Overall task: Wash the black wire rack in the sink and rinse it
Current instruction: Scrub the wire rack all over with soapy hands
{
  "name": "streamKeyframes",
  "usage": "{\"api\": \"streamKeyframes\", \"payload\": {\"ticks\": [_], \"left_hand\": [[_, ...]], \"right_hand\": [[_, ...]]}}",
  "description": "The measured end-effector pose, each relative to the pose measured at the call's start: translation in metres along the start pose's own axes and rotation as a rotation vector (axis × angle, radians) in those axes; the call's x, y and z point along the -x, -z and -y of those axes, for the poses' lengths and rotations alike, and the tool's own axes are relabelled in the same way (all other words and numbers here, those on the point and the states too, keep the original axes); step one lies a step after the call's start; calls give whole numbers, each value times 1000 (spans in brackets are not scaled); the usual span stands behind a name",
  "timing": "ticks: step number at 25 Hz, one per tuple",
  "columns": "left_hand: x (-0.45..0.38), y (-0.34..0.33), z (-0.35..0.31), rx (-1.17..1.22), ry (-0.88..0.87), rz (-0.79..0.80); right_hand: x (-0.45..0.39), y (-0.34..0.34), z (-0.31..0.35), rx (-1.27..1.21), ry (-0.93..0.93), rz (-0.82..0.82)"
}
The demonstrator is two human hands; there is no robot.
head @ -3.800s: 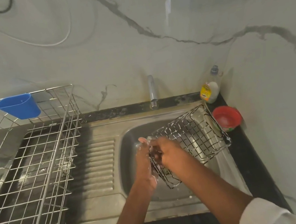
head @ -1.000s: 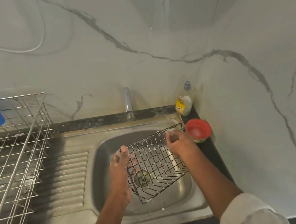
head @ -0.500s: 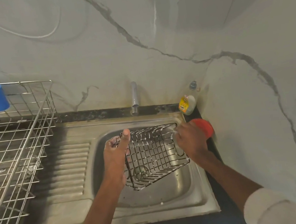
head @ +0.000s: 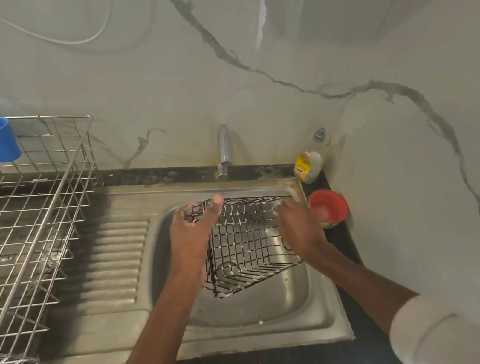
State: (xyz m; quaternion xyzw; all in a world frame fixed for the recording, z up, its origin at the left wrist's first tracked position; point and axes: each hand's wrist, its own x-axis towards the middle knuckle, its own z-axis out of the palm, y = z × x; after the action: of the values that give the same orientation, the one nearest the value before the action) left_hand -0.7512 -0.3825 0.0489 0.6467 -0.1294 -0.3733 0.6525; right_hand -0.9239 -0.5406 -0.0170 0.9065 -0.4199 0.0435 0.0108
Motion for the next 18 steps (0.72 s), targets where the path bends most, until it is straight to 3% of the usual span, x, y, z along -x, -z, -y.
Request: {"api": "streamKeyframes", "payload": {"ticks": [2, 4, 6, 10, 18], "left_hand": [[4, -1, 0, 33, 44, 12], [4, -2, 4, 77, 92, 21], [5, -3, 2, 77, 96, 8], [0, 0, 1, 29, 66, -22], [2, -6, 0, -82, 8, 83]], "right_hand": [[-9, -1, 11, -142, -179, -94], [-15, -6, 25, -196, -259, -73], [-12, -9, 28, -150, -189, -8], [-5, 1, 9, 35, -181, -76], [0, 1, 13, 142, 97, 176]]}}
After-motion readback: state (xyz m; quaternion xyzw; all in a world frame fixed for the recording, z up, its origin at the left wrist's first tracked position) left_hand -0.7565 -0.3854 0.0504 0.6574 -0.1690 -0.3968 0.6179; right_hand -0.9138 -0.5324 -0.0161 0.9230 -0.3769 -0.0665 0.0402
